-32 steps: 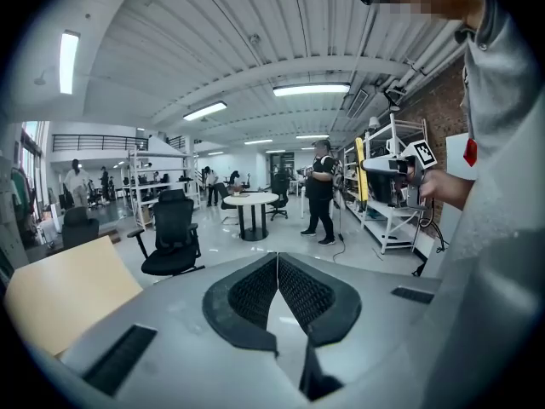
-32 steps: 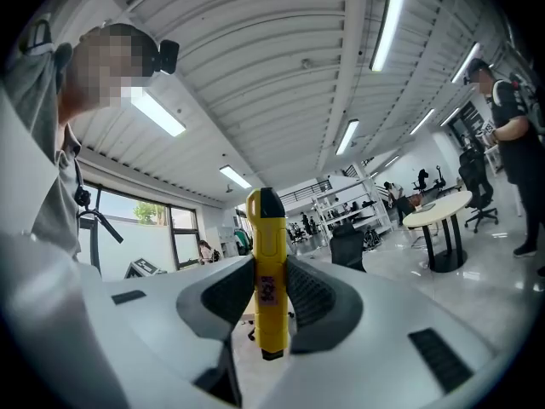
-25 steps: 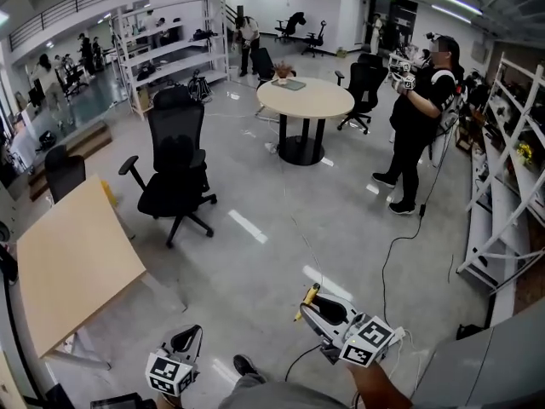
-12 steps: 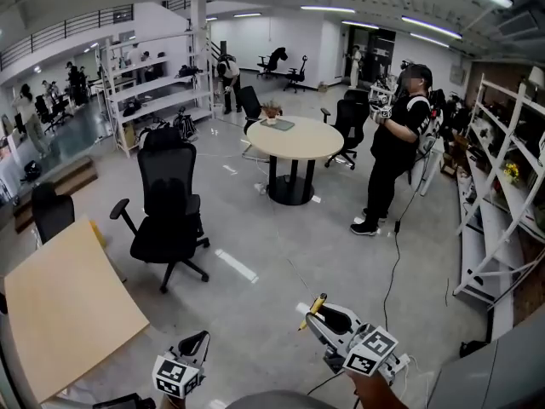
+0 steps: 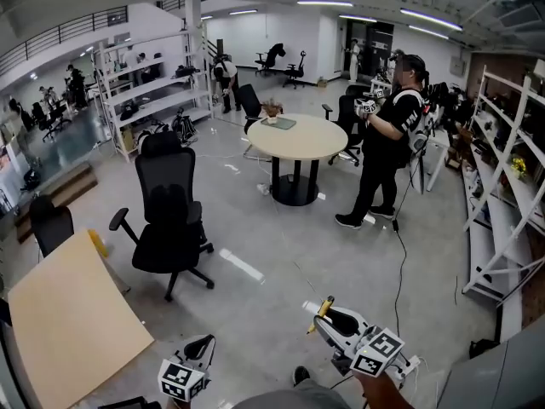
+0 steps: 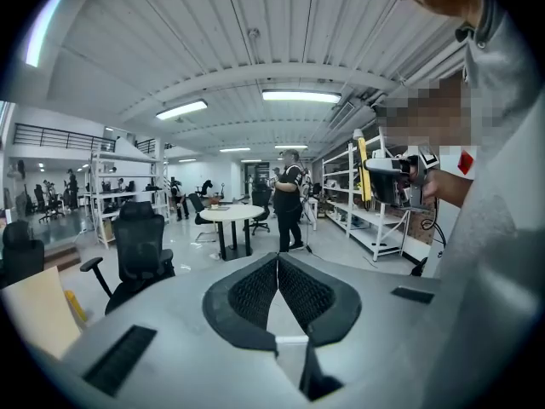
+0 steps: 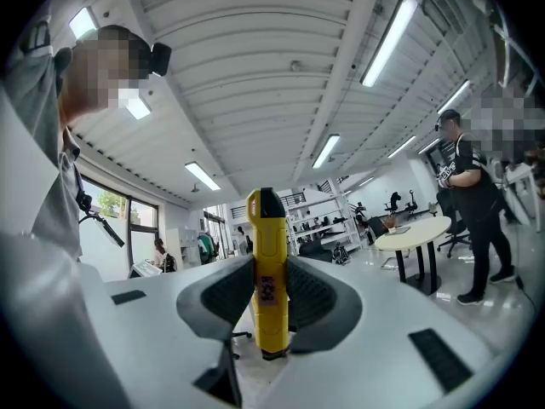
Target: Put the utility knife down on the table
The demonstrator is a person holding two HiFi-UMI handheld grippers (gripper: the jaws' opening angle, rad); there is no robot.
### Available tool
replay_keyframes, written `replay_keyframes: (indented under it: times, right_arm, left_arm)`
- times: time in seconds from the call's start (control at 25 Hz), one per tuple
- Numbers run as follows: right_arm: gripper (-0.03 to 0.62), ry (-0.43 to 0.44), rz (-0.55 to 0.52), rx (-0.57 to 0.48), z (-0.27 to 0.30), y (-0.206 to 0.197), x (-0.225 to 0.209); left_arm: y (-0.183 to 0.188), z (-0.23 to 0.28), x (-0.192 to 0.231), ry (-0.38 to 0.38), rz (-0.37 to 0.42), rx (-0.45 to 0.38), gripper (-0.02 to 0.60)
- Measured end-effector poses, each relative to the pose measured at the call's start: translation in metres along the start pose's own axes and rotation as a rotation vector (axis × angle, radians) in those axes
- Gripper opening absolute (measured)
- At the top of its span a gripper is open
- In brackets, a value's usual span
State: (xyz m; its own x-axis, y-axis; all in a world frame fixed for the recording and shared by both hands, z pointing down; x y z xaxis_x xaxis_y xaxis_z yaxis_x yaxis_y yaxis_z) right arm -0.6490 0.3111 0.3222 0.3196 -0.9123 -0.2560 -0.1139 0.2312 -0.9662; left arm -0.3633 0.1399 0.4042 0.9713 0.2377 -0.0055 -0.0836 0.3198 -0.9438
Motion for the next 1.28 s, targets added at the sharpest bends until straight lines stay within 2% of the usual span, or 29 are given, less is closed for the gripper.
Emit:
replay_keyframes:
  times: [0.32, 0.6, 0.84, 1.08, 1.28]
  right_arm:
    - [0.118, 0.108, 0.012, -0.016, 0.061, 0.024, -0.089]
    - [0.118, 0.176, 0.013, -0.018, 0.091, 0.047, -0.172]
    - [0.118, 0.195, 0.048, -0.012, 0.115, 0.046, -0.217]
    - [0.118, 0.212, 0.070, 0.033, 0.168, 0.032, -0.242]
    - [0.118, 0.205, 0.072, 0.040, 0.225, 0.037, -0.244]
  left_arm:
    - [0.036, 0.056, 0.029, 0.128, -0.019, 0.020, 0.005]
    - [0.067, 0.139, 0.028, 0.150, -0.009, 0.031, 0.005]
    - [0.074, 0.178, 0.038, 0.160, -0.023, 0.062, 0.006]
    - [0.073, 0.204, 0.084, 0.180, -0.044, 0.075, 0.005]
    - [0.074, 0.218, 0.148, 0.180, -0.059, 0.061, 0.005]
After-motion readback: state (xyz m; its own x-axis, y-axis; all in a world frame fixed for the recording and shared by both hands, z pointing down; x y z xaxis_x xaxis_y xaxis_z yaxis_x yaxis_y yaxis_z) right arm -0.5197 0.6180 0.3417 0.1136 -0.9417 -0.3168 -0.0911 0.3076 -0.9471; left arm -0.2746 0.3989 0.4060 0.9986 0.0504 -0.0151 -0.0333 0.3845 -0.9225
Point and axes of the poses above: the fingertips, and each gripper's own axes: z forward along the fingers, x to its left, y out of its top, the point moved 6 cm from there along -z, backward along the fingers, and after that the axes turned 5 degrees about -y, right-handed, at the moved point
